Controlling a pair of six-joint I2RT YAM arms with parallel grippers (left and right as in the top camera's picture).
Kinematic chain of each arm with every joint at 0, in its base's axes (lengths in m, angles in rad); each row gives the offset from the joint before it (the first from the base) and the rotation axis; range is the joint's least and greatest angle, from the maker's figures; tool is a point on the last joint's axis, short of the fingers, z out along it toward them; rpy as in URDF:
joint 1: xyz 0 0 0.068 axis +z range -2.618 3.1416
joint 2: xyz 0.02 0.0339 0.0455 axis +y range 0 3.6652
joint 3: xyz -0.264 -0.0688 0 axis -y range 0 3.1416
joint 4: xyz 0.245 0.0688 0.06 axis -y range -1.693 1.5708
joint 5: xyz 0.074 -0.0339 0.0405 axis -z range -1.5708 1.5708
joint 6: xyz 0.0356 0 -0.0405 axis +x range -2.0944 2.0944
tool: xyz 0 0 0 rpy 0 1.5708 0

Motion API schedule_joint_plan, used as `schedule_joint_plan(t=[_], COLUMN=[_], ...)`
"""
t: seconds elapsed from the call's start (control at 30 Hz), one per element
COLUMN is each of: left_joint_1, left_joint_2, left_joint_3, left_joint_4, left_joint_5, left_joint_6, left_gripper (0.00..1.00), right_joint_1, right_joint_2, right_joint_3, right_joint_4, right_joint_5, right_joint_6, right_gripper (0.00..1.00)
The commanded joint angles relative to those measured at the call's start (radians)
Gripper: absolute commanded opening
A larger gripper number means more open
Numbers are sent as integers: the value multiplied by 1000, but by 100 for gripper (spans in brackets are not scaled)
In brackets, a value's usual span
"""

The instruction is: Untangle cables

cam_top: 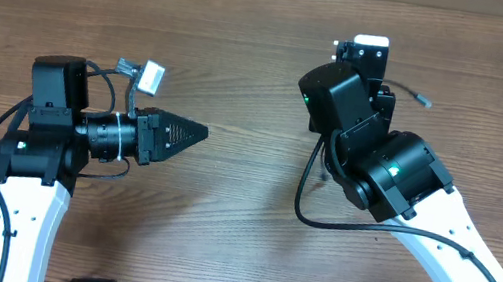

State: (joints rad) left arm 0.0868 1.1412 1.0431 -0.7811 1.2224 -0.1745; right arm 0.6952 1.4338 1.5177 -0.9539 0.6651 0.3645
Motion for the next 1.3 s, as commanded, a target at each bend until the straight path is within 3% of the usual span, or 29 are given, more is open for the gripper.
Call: schedule_joint_plan(t=[0.0, 0.1, 0.23, 0.33, 0.87, 1.27], left_joint_1=[5, 5, 4, 4, 4, 4], left_joint_2=[-4, -4, -4, -4, 4, 4], left_joint_3=[14, 14, 14, 14, 14, 14], left_joint_4=[0, 0, -7, -22, -83, -112], left_joint_5=[-3, -16, -106, -158, -318, -352], left_joint_6=[30, 34, 42, 49, 76, 101], left_gripper=[7, 24, 63, 73, 74, 74], right_joint_1=[1, 1, 1, 1, 1, 1], right_joint_2=[-2, -2, -2, -3, -5, -5], right_joint_3=[10, 10, 11, 11, 11, 11], right_joint_4=[10, 14, 26, 39, 229, 351], right_joint_5=[-11, -108, -290, -429, -1002, -1402], right_joint_6=[5, -6, -6, -6, -3, 140], right_gripper=[4, 4, 4, 4, 4, 4])
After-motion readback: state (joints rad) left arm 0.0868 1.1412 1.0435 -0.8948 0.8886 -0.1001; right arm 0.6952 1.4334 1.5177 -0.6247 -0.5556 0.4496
